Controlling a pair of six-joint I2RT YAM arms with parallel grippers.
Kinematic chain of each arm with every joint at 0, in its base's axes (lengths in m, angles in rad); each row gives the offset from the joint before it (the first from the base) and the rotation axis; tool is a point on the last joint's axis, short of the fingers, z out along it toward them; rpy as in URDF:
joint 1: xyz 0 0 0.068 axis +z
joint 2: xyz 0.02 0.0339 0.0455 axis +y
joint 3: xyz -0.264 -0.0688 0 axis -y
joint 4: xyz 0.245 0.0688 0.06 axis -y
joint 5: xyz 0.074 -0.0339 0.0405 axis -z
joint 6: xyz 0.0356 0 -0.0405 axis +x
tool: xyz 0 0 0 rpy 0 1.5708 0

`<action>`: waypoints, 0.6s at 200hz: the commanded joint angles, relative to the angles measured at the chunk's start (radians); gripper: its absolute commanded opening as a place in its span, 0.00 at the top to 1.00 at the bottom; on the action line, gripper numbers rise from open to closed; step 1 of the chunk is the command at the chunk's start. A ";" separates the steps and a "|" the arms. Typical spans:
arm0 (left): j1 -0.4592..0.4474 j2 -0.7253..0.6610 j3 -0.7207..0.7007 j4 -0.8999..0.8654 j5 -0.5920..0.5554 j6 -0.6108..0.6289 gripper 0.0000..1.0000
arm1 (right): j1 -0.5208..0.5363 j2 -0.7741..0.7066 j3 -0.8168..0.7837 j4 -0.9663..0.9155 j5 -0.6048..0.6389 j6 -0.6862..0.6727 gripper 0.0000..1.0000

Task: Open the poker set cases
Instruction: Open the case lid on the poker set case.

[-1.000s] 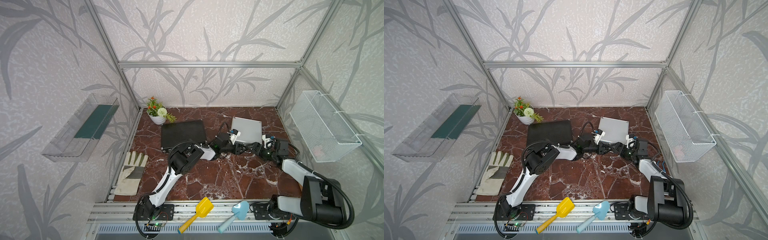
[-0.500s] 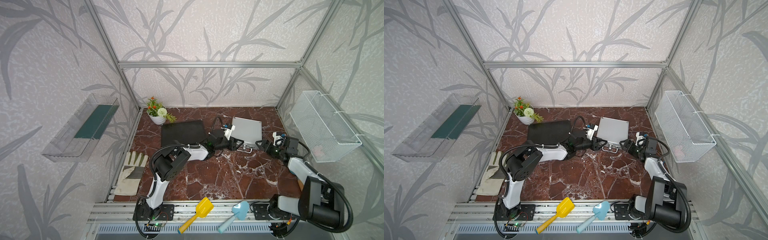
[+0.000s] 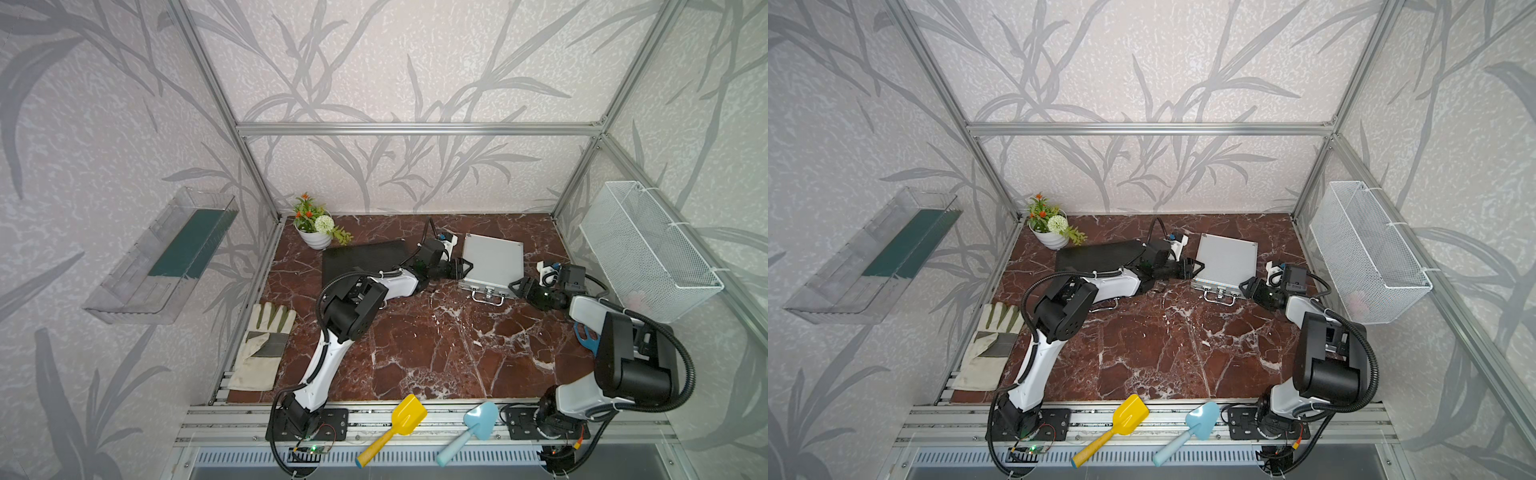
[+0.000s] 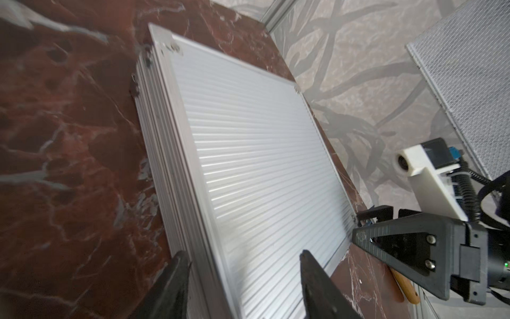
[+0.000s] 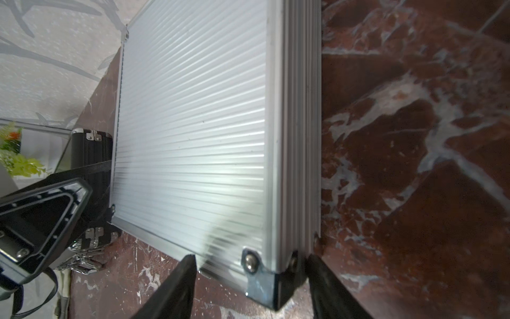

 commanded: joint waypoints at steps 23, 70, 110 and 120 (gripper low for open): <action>-0.013 -0.003 0.024 -0.020 0.065 -0.032 0.46 | 0.013 0.003 0.043 -0.007 -0.044 -0.010 0.49; -0.041 -0.030 0.036 -0.033 0.097 -0.013 0.46 | 0.042 -0.032 0.070 -0.050 -0.080 -0.017 0.53; -0.065 -0.092 0.013 -0.023 0.111 -0.014 0.46 | 0.054 -0.072 0.082 -0.067 -0.134 0.010 0.53; -0.070 -0.115 0.002 -0.023 0.110 -0.010 0.46 | 0.055 -0.094 0.079 -0.068 -0.147 0.023 0.53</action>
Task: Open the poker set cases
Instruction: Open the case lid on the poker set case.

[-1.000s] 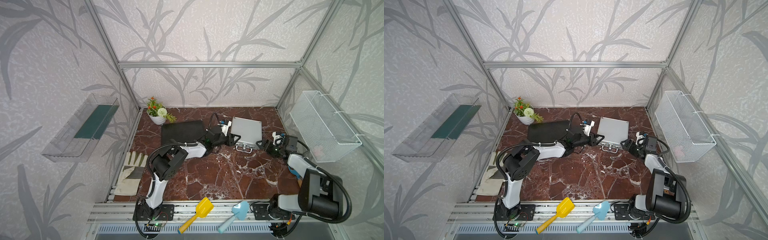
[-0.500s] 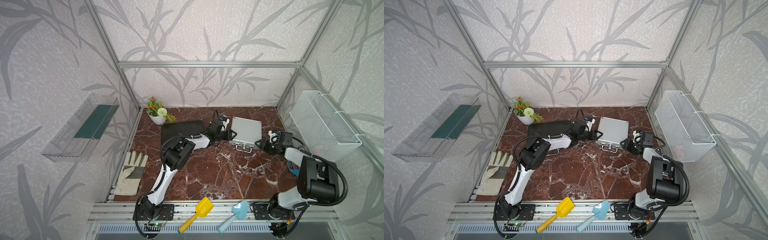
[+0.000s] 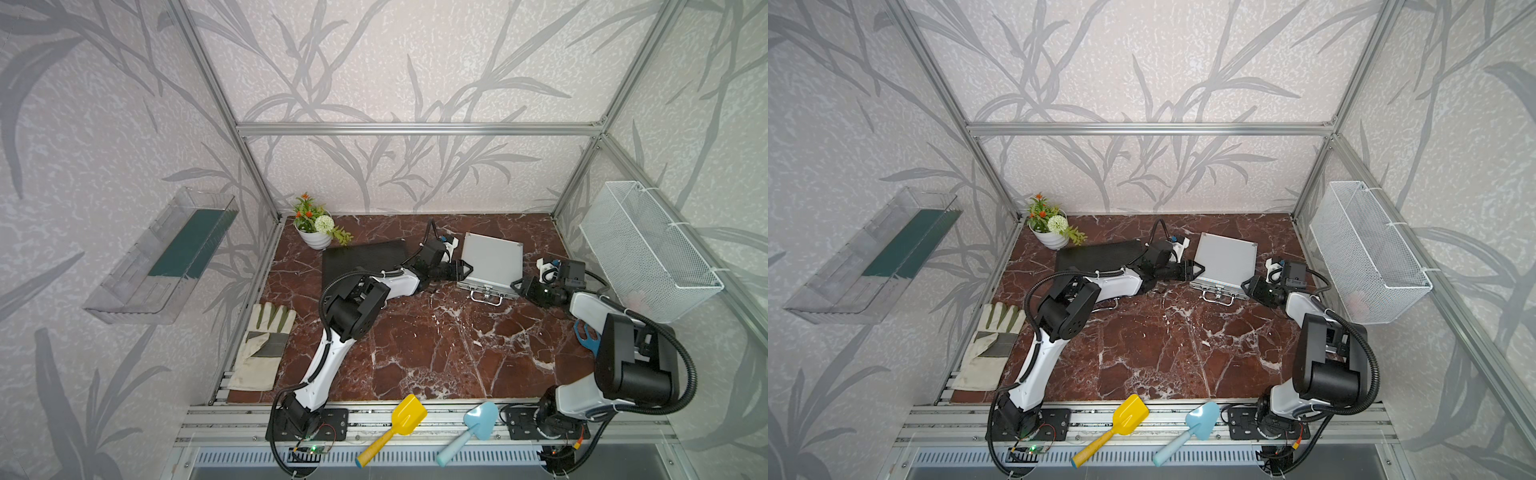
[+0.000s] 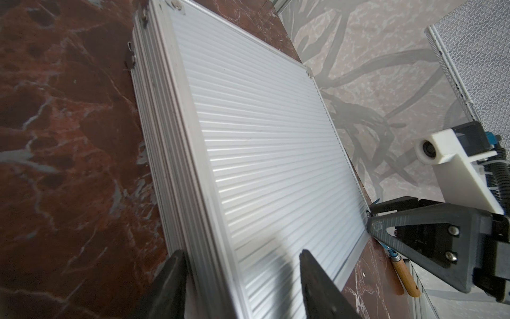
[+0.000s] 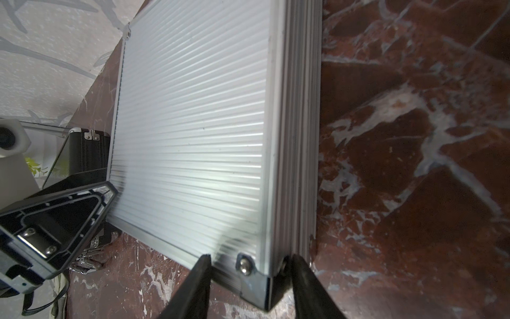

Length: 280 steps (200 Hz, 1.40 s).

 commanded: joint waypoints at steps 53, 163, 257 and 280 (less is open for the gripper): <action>-0.097 -0.221 -0.053 0.008 0.088 0.035 0.46 | 0.040 -0.233 0.029 -0.061 -0.175 0.062 0.52; -0.086 -0.187 0.246 -0.156 0.140 0.051 0.45 | 0.021 -0.266 0.205 -0.020 -0.168 0.169 0.49; -0.055 -0.027 0.420 -0.141 0.143 -0.066 0.45 | -0.038 -0.263 0.276 -0.139 -0.023 0.065 0.32; -0.048 0.035 0.516 -0.179 0.164 -0.082 0.45 | -0.039 -0.250 0.280 -0.168 -0.026 0.048 0.30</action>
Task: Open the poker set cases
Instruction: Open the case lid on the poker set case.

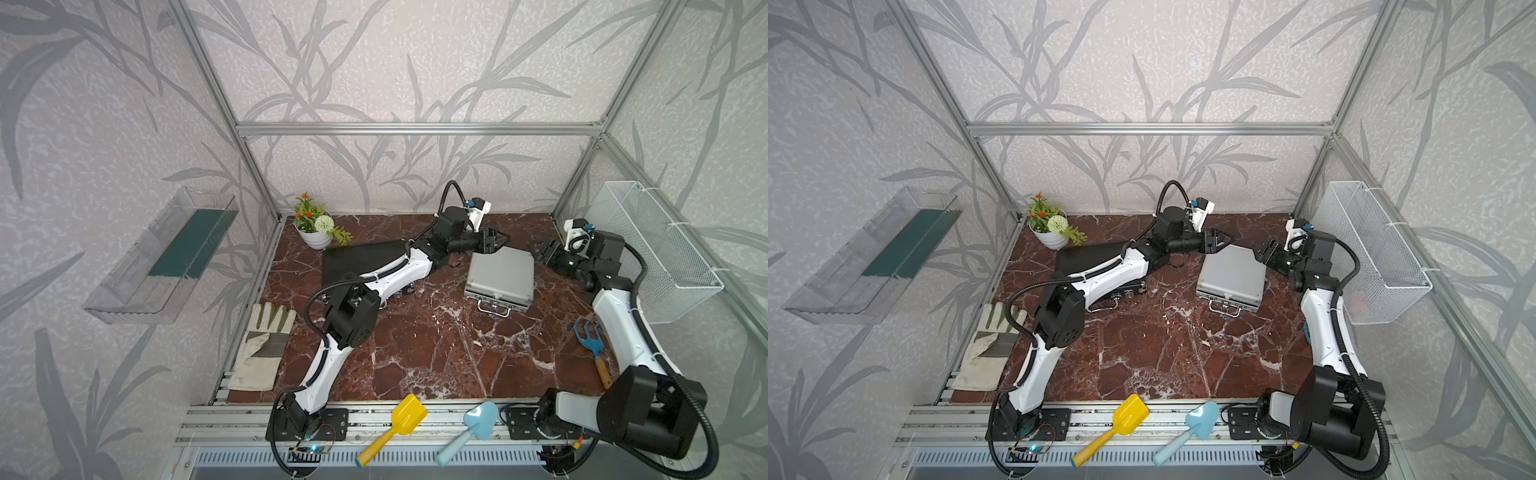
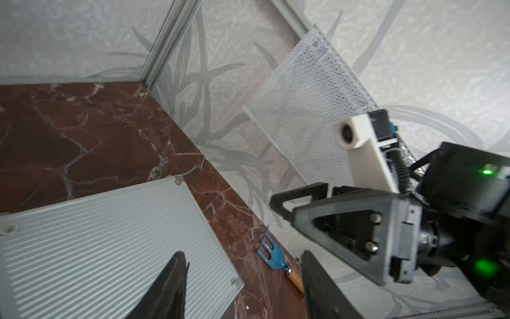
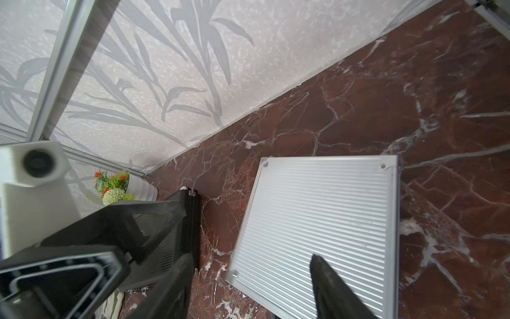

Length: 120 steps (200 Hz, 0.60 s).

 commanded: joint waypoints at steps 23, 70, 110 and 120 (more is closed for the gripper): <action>0.012 0.012 0.032 -0.032 -0.008 0.006 0.45 | -0.002 -0.034 -0.028 -0.080 0.112 -0.065 0.22; 0.063 -0.060 -0.194 0.005 -0.074 -0.046 0.44 | -0.048 0.059 -0.185 -0.038 0.153 -0.055 0.05; 0.059 -0.033 -0.289 -0.006 -0.074 -0.080 0.45 | -0.056 0.121 -0.244 -0.006 0.081 -0.050 0.21; 0.055 -0.017 -0.292 0.001 -0.069 -0.091 0.45 | -0.056 0.135 -0.244 -0.007 0.060 -0.056 0.30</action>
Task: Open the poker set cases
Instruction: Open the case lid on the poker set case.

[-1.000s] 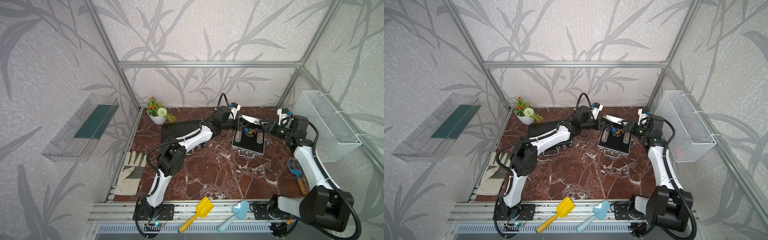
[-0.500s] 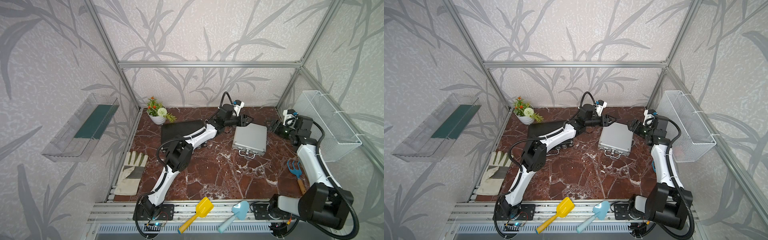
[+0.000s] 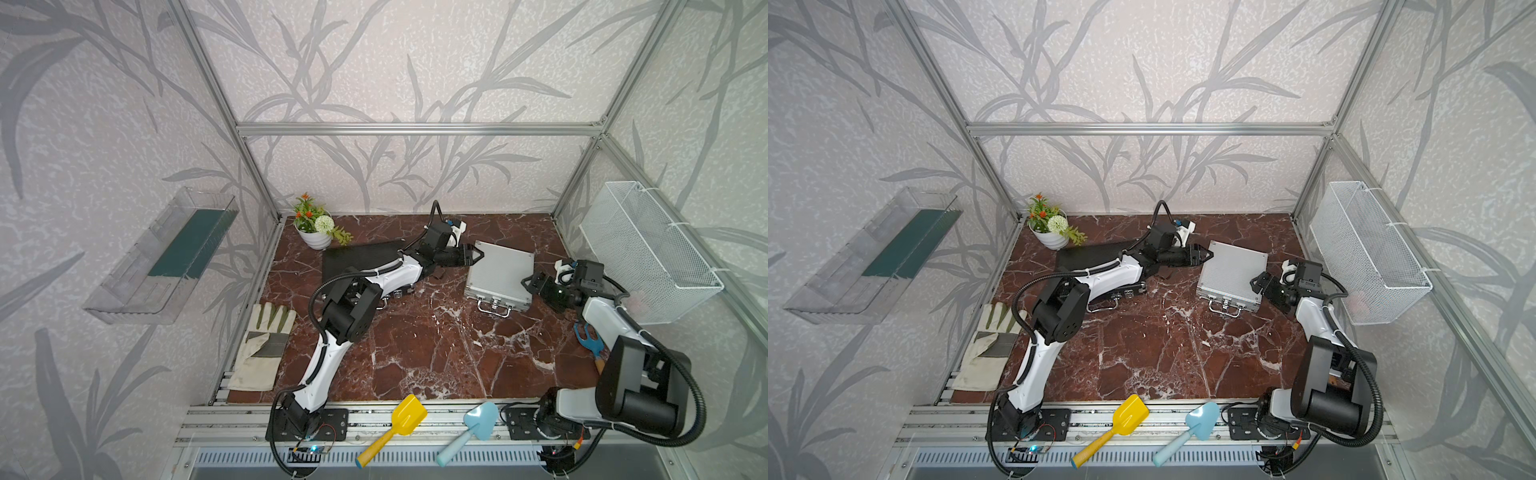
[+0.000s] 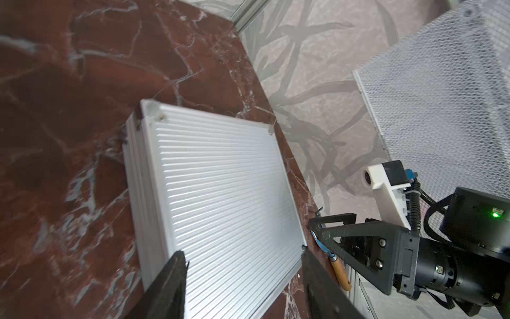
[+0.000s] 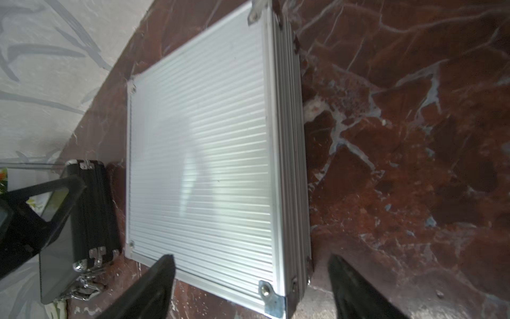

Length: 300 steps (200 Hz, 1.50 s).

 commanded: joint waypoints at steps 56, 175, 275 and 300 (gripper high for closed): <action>-0.040 0.080 0.029 -0.025 0.022 -0.075 0.46 | -0.001 0.061 -0.005 -0.050 -0.037 -0.064 0.33; -0.101 -0.004 -0.037 -0.062 0.059 -0.047 0.51 | 0.159 0.001 0.009 -0.115 -0.115 -0.079 0.57; -0.129 -0.297 -0.212 -0.111 0.006 0.018 0.50 | 0.161 -0.255 0.002 -0.135 -0.252 0.057 0.57; -0.119 -0.287 -0.077 -0.199 0.021 0.048 0.50 | 0.156 -0.294 0.039 -0.100 -0.241 0.110 0.55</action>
